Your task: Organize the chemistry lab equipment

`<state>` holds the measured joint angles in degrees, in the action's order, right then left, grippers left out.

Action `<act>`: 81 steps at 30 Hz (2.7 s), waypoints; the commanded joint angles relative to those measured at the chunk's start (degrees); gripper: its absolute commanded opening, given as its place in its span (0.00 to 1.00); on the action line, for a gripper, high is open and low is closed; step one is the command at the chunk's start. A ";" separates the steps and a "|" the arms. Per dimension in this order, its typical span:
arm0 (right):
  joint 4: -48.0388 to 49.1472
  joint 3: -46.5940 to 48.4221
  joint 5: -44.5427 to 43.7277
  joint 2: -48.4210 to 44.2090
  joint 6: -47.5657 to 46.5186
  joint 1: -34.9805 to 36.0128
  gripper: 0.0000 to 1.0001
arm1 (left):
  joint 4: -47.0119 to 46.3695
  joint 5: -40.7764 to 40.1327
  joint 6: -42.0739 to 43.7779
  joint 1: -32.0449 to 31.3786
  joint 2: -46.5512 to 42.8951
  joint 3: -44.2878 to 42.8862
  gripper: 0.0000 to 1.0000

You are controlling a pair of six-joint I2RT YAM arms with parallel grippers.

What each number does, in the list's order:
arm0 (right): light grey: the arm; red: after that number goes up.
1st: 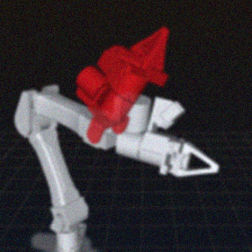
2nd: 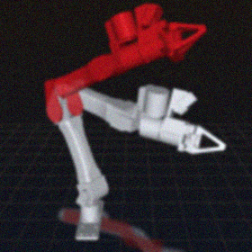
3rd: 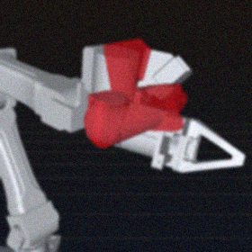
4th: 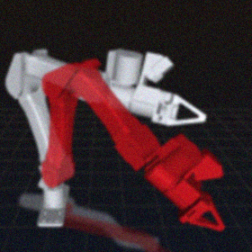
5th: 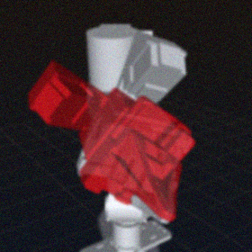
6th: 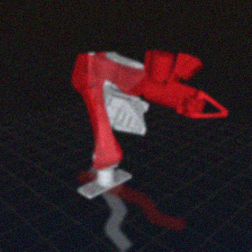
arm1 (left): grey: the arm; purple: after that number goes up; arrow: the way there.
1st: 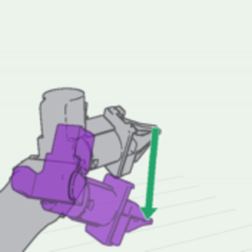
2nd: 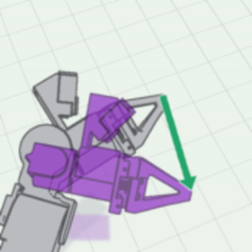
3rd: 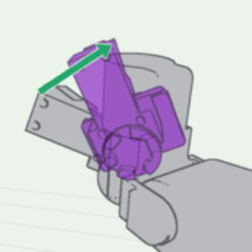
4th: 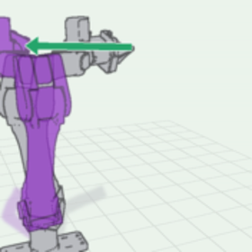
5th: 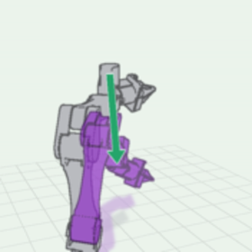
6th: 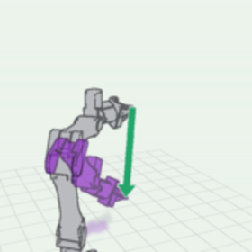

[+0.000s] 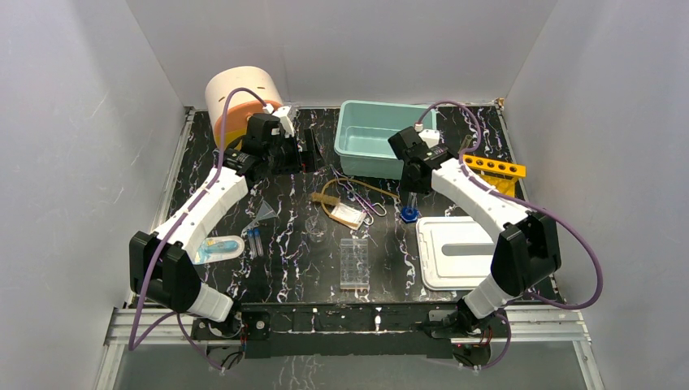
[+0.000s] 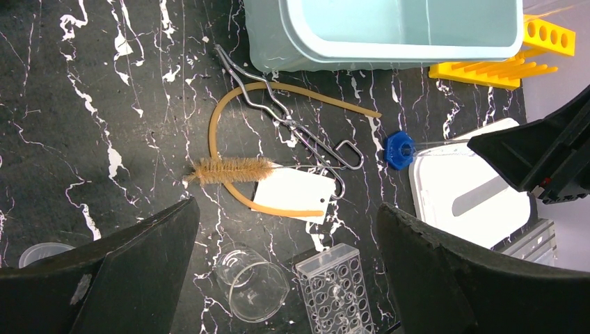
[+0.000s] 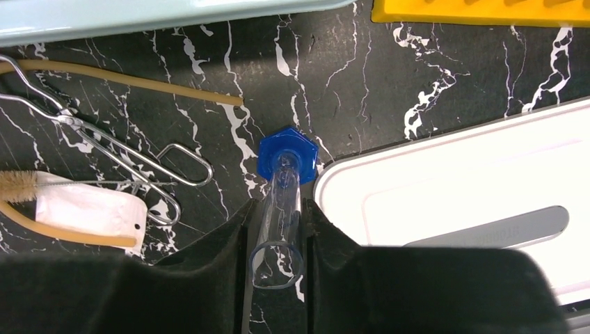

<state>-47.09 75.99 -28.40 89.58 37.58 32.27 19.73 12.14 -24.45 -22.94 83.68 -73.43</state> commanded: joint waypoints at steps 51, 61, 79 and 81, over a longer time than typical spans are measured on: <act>31.75 31.01 32.84 23.60 1.26 -15.37 0.25 | -2.59 10.05 -5.65 10.31 -1.01 -3.68 0.98; 40.75 31.95 26.83 31.20 4.46 -12.69 0.25 | -0.56 8.83 -2.31 10.28 -0.17 -5.05 0.98; 40.24 33.44 24.71 37.31 -1.06 -16.01 0.44 | 1.41 7.37 -2.37 10.28 1.40 -6.77 0.98; 40.44 33.27 24.73 37.58 -1.83 -16.28 0.47 | 1.63 7.08 -2.36 10.28 1.40 -6.79 0.98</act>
<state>-8.84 107.13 -2.57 126.61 38.09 17.43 20.08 19.86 -27.44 -12.91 85.80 -78.19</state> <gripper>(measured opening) 0.448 0.983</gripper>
